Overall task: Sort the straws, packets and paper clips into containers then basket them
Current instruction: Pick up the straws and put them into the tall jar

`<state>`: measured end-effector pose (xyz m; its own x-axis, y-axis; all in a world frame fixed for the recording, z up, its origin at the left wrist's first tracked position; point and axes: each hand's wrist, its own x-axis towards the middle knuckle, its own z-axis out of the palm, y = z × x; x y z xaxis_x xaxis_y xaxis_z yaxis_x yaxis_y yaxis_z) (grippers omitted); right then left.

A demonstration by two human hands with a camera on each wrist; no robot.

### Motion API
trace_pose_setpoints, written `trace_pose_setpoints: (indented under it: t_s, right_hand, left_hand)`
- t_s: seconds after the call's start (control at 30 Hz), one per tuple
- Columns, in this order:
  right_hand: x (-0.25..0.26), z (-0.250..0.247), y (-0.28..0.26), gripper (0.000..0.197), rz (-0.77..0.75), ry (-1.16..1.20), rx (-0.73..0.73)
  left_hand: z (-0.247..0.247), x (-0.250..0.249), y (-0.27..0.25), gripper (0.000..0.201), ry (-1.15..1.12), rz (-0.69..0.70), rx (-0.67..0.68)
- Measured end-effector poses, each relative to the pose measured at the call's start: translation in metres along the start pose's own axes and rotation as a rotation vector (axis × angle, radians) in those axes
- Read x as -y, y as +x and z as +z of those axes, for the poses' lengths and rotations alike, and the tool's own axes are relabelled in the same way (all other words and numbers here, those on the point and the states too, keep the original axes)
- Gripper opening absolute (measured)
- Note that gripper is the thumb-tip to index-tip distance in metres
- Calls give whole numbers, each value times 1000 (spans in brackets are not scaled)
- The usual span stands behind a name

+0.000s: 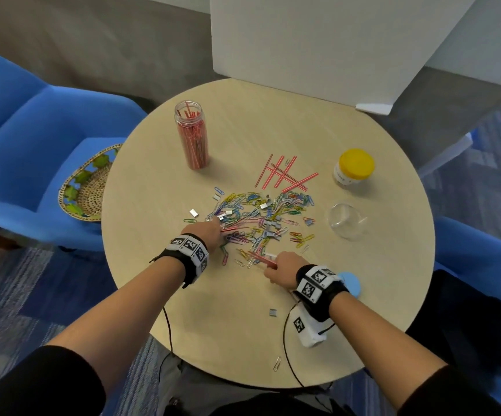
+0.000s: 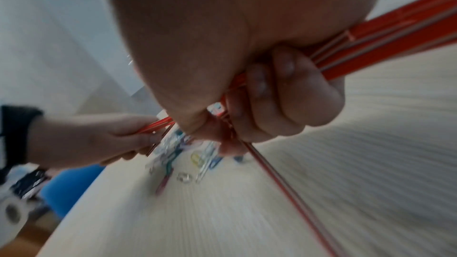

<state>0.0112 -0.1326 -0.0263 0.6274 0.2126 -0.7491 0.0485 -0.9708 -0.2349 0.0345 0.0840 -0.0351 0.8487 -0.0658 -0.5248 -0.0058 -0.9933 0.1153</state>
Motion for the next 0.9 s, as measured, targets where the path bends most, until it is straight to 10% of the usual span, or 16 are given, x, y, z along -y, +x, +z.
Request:
trace_pose_setpoints:
  t_s: [0.33, 0.6, 0.9]
  right_hand:
    - [-6, -61, 3, 37, -15, 900, -16]
    - [20, -136, -8, 41, -159, 1209, -182]
    - [70, -221, -27, 41, -300, 1344, 17]
  left_hand:
    - [-43, 35, -3, 13, -632, 111, -263]
    - [-66, 53, -1, 29, -1511, 66, -251]
    - [-197, 84, -2, 30, -1954, 211, -510]
